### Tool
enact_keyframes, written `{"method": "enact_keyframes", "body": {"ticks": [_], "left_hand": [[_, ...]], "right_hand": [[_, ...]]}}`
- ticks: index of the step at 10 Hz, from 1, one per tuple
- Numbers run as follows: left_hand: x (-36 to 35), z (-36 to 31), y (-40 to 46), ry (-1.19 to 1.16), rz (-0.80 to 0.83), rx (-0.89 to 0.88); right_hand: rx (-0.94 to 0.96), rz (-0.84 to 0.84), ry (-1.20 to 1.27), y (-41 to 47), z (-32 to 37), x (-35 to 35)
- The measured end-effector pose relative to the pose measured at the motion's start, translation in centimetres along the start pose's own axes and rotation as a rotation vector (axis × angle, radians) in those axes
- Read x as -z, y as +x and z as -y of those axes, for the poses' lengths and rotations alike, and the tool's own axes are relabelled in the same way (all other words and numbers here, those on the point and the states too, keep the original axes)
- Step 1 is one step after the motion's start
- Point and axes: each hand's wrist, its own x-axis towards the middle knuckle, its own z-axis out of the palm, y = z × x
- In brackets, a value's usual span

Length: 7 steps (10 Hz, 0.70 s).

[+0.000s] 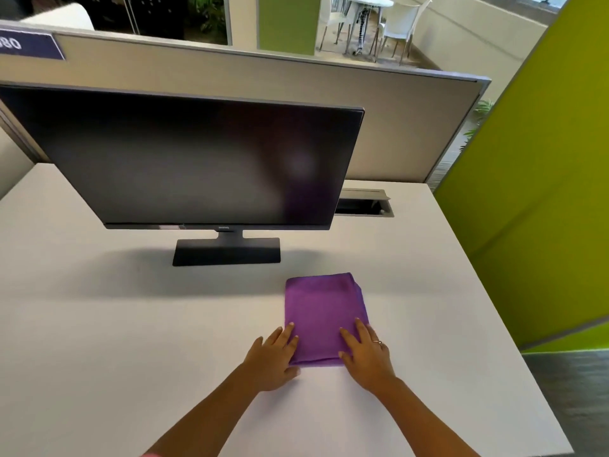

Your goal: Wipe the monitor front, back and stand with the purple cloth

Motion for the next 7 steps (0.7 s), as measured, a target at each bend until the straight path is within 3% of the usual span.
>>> {"method": "enact_keyframes", "body": {"ticks": [3, 4, 5, 7], "left_hand": [[0.2, 1.1, -0.7, 0.134, -0.017, 0.035], [-0.8, 2.8, -2.8, 0.006, -0.107, 0.141], [-1.7, 4.5, -4.8, -0.035, -0.138, 0.214], [-1.8, 9.9, -8.2, -0.072, -0.488, 0.414]], "right_hand": [[-0.055, 0.128, -0.116, -0.2, 1.6, -1.5], [-0.125, 0.083, -0.087, 0.4, 2.9, -0.9], [-0.079, 0.010, -0.090, 0.3, 4.0, -1.2], [0.020, -0.203, -0.057, 0.9, 8.3, -0.6]]}}
